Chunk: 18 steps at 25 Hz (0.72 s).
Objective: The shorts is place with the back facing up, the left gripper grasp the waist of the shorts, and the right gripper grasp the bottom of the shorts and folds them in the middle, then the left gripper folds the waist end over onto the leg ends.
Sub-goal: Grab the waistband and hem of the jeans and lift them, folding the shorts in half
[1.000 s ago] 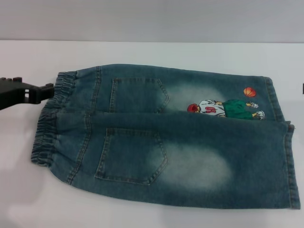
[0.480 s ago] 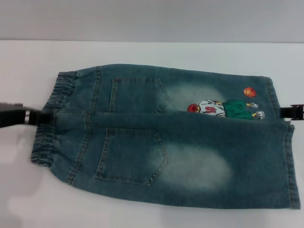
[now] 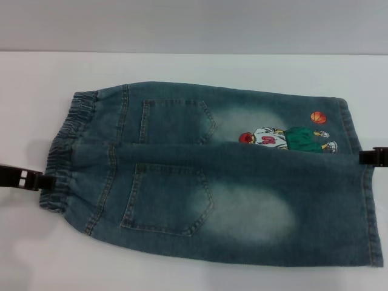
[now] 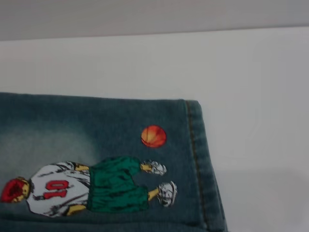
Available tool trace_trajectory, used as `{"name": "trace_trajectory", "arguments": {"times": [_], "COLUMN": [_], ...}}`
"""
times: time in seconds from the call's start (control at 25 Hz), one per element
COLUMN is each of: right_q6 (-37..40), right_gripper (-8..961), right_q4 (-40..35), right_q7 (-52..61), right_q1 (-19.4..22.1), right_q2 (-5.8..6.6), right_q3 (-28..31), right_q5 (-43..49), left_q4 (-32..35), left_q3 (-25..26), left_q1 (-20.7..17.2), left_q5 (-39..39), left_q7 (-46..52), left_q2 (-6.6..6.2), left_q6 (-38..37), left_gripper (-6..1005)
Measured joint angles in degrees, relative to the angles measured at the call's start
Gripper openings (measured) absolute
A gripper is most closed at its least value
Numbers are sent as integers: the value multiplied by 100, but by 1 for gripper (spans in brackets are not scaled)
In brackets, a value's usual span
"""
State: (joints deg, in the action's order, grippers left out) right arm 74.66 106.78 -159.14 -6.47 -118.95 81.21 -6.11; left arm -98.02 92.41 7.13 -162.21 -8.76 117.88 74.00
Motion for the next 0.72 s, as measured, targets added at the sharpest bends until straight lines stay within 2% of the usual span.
{"name": "trace_trajectory", "arguments": {"times": [0.44, 0.72], "right_q6": [-296, -622], "right_gripper": [659, 658], "right_q4": [-329, -554], "right_q7": [56, 59], "right_q1": [-84, -99], "right_q2": [1, 10], "right_q3": [29, 6], "right_q5": [75, 80], "left_q4": [-132, -29], "left_q3": [-72, -191], "left_q1": [533, 669], "left_q5": [-4, -179], "left_q7": [399, 633], "left_q2": [10, 18], "left_q6": [920, 1047], "left_gripper": [737, 735]}}
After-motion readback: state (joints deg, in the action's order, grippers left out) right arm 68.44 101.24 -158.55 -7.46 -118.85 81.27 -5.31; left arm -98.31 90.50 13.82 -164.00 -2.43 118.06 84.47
